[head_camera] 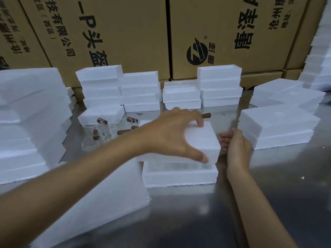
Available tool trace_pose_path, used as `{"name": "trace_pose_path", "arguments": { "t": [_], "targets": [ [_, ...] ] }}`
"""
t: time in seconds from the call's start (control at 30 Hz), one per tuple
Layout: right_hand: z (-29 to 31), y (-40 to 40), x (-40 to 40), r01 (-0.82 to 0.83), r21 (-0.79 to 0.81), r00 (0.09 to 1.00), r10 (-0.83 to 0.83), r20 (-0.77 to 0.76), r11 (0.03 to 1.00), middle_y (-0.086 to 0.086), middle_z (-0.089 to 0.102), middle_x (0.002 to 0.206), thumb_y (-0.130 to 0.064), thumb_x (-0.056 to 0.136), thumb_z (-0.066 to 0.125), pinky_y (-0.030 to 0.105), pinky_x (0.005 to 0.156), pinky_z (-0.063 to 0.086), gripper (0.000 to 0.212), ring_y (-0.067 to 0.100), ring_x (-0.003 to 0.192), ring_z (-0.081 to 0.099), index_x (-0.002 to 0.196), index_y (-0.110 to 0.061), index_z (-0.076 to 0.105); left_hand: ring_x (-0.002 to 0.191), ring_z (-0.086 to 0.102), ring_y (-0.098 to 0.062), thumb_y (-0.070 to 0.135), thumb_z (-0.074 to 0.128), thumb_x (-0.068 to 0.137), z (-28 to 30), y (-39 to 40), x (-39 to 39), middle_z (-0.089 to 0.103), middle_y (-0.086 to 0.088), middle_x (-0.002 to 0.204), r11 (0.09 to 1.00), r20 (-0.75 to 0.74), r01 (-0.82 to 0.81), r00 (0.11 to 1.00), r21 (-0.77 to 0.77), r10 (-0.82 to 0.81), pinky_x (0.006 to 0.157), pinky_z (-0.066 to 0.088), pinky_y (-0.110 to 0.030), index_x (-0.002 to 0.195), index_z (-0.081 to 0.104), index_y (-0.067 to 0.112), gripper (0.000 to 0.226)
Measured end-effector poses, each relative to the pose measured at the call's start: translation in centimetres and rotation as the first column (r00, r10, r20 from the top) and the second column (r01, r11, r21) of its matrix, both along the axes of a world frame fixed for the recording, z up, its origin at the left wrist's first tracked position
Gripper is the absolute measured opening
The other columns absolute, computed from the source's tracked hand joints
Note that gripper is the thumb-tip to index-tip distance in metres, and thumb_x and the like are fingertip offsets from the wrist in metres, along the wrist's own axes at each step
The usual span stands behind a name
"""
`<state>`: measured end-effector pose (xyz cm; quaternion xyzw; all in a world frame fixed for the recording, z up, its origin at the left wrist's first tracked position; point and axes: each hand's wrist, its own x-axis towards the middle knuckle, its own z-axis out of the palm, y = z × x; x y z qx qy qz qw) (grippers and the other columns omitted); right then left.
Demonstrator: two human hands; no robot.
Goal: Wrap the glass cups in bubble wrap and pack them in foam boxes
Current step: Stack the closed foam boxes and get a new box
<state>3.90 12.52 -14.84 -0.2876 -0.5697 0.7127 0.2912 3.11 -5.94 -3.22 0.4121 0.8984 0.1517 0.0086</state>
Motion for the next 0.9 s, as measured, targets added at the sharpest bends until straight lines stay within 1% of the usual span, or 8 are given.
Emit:
{"name": "trace_pose_path", "arguments": {
  "t": [0.17,0.33,0.47,0.6,0.67,0.77,0.83,0.9],
  "targets": [
    [0.8,0.7,0.1,-0.025,-0.120,0.999,0.020,-0.049,0.992,0.008,0.065,0.071,-0.026,0.100,0.040,0.024,0.062,0.047,0.038,0.016,0.061,0.056,0.093,0.001,0.067,0.112,0.038,-0.011,0.065,0.081,0.064,-2.9,0.3,-0.4,0.050,0.013,0.120,0.999,0.070,-0.054,0.996,0.002,0.054,0.089,0.030,-0.029,0.119,0.047,0.040,0.069],
    [0.9,0.8,0.3,-0.023,-0.133,0.998,0.016,-0.056,0.991,0.010,0.066,0.073,-0.024,0.099,0.040,0.025,0.063,0.048,0.037,0.017,0.062,0.057,0.091,0.000,0.066,0.107,0.032,-0.007,0.067,0.080,0.064,-3.6,0.6,-1.0,0.048,0.014,0.121,0.999,0.049,-0.049,0.998,-0.002,0.049,0.087,0.026,-0.029,0.117,0.045,0.040,0.070],
    [1.2,0.6,0.5,-0.029,-0.135,0.999,0.024,-0.041,0.990,0.010,0.066,0.075,-0.026,0.098,0.043,0.025,0.059,0.046,0.034,0.015,0.060,0.056,0.092,-0.002,0.067,0.117,0.033,-0.010,0.067,0.080,0.064,-5.1,1.0,-0.8,0.044,0.015,0.120,0.993,0.055,-0.077,0.996,0.089,0.073,0.097,0.030,-0.032,0.117,0.044,0.038,0.070],
    [2.2,-0.3,1.3,-0.036,0.002,0.998,0.037,-0.045,0.999,0.006,0.070,0.080,-0.029,0.096,0.046,0.028,0.070,0.049,0.030,0.013,0.068,0.061,0.082,-0.011,0.066,0.118,0.037,-0.011,0.072,0.075,0.066,-5.4,1.0,-1.0,0.048,0.016,0.122,0.993,0.044,-0.068,0.997,0.098,0.064,0.097,0.031,-0.032,0.114,0.046,0.039,0.065],
    [3.3,-1.3,2.2,-0.004,0.179,0.995,0.021,-0.095,0.984,-0.004,0.070,0.077,-0.030,0.093,0.048,0.024,0.075,0.047,0.026,0.009,0.073,0.062,0.081,-0.016,0.066,0.122,0.040,-0.009,0.074,0.064,0.076,-4.9,1.0,-1.2,0.053,0.020,0.122,0.984,0.147,-0.105,0.986,0.141,0.083,0.097,0.034,-0.030,0.110,0.054,0.041,0.049],
    [5.1,-3.8,4.0,0.093,0.544,0.981,0.015,-0.192,0.834,-0.012,0.066,0.076,-0.032,0.087,0.048,0.014,0.066,0.042,0.018,0.003,0.076,0.060,0.081,-0.025,0.063,0.126,0.045,0.000,0.064,0.035,0.089,-4.1,1.1,-1.3,0.058,0.036,0.117,0.899,0.522,-0.276,0.851,0.341,0.063,0.098,0.031,-0.022,0.102,0.072,0.040,0.046],
    [5.5,-6.3,4.9,0.123,0.747,0.968,0.088,-0.237,0.654,-0.011,0.064,0.081,-0.028,0.088,0.051,0.023,0.068,0.042,0.012,0.007,0.077,0.058,0.084,-0.025,0.061,0.120,0.056,-0.008,0.058,0.025,0.097,-4.0,1.0,-1.8,0.068,0.016,0.118,0.816,0.646,-0.341,0.762,0.467,-0.052,0.102,0.037,-0.026,0.105,0.074,0.023,0.060],
    [5.2,-9.1,5.3,0.109,0.882,0.969,0.150,-0.197,0.458,-0.007,0.064,0.084,-0.025,0.087,0.052,0.027,0.066,0.035,0.011,0.014,0.078,0.056,0.088,-0.020,0.061,0.103,0.059,-0.020,0.049,0.025,0.103,-3.7,0.8,-1.9,0.068,-0.004,0.108,0.666,0.721,-0.467,0.675,0.581,-0.156,0.092,0.046,-0.028,0.105,0.066,0.006,0.060]
  ]
}}
